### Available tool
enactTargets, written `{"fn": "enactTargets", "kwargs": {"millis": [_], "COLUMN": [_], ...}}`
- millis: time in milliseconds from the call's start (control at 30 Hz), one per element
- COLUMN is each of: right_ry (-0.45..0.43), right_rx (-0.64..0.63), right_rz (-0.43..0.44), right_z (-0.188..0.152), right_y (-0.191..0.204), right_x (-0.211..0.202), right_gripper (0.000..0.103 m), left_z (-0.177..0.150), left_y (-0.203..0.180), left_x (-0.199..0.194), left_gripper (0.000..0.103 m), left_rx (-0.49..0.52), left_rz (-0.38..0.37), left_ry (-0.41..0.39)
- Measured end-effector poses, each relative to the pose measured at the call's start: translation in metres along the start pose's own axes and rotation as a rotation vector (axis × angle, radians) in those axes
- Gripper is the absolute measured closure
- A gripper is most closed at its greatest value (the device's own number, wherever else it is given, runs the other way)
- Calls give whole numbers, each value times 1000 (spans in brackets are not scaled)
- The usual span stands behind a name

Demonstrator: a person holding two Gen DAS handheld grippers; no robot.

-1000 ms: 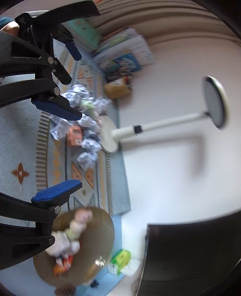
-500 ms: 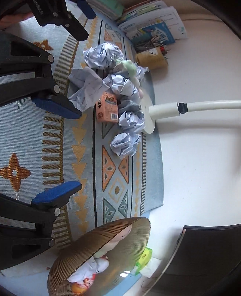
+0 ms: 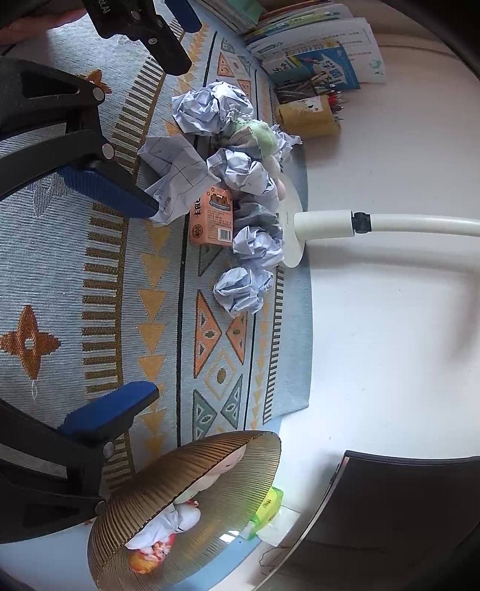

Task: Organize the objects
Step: 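Return both open tools to the remaining paper pile, then grasp a crumpled paper ball with the left tool while the right tool grasps another paper ball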

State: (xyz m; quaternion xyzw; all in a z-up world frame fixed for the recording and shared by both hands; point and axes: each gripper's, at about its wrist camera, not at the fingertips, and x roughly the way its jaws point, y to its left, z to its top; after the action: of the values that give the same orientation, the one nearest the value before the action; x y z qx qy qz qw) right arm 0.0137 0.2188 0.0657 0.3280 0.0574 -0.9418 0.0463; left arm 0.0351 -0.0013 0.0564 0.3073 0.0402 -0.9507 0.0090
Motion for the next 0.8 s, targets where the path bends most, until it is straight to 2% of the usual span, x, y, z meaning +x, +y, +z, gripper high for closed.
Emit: {"fn": "enactTargets", "kwargs": {"millis": [800], "right_ry": [15], "right_rx": [-2], "right_rz": [4], "right_z": [0], "right_y": [0], "right_x": [2], "right_gripper": [14], "left_z": [-1], "left_y": [2], "left_x": [0], "left_gripper": [1], "left_rx": [-13], "left_rz": [-20], "left_ry": [-1]}}
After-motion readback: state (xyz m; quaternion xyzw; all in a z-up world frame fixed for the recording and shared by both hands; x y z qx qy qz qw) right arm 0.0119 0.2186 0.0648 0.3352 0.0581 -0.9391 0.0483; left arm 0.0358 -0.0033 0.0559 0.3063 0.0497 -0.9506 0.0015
